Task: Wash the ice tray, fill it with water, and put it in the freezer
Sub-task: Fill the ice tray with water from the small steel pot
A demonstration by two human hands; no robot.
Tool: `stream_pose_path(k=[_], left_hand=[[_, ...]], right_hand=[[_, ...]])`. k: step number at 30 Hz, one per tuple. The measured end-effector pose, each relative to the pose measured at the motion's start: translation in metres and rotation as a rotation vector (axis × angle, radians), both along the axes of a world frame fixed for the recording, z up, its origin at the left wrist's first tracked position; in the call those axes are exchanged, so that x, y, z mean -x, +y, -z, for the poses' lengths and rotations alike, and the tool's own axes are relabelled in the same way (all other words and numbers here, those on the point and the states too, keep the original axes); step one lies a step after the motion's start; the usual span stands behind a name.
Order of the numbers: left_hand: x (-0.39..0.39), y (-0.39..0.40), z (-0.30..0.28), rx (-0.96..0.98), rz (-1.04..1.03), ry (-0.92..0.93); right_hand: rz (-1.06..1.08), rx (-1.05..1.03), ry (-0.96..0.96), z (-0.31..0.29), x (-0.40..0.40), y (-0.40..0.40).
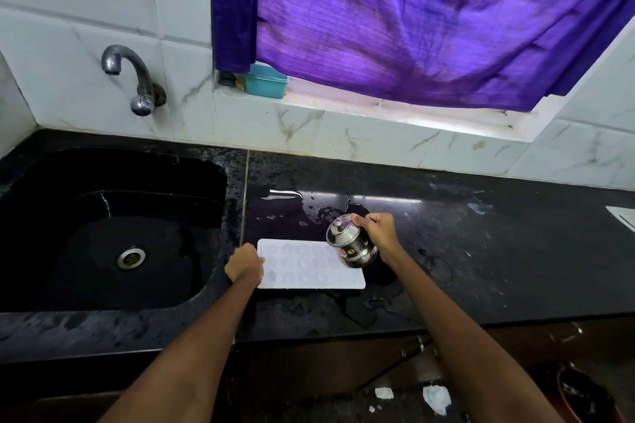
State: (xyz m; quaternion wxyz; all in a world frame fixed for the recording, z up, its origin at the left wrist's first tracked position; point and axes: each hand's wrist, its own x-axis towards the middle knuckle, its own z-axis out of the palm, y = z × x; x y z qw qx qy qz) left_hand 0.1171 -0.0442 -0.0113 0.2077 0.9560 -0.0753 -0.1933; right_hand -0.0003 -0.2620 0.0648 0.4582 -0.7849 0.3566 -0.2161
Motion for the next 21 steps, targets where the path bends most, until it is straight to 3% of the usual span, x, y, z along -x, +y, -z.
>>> stream_pose_path(k=[7, 21], left_hand=[[0.0, 0.001, 0.0, 0.019, -0.011, 0.018], [0.0, 0.002, -0.004, 0.022, -0.019, 0.029]], right_hand=[[-0.109, 0.117, 0.125, 0.007, -0.006, 0.019], [-0.137, 0.175, 0.134, 0.002, -0.009, 0.025]])
